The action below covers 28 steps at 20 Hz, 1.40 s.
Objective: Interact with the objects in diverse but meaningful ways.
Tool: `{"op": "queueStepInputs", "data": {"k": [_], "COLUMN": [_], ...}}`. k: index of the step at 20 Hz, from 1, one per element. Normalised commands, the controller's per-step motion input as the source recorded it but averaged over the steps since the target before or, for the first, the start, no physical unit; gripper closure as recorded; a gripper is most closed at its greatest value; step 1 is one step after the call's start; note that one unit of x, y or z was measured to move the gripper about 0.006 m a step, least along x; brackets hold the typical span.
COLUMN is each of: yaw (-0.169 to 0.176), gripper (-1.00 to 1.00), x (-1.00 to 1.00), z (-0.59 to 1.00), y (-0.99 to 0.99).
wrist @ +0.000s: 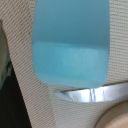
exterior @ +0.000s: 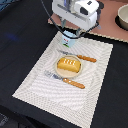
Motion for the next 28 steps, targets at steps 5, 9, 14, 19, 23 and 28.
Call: {"op": "queueStepInputs", "data": {"k": [5, 9, 14, 19, 23, 28], "yaw": [0.023, 0.025, 0.032, 0.031, 0.0, 0.0], "gripper": [1.0, 1.0, 1.0, 1.0, 1.0, 1.0], "x": [-0.15, -0.09, -0.04, -0.01, 0.11, 0.17], "z": [-0.3, -0.07, 0.0, 0.17, 0.8, 0.62], "y": [0.21, 0.17, 0.14, 0.07, -0.42, -0.81]}}
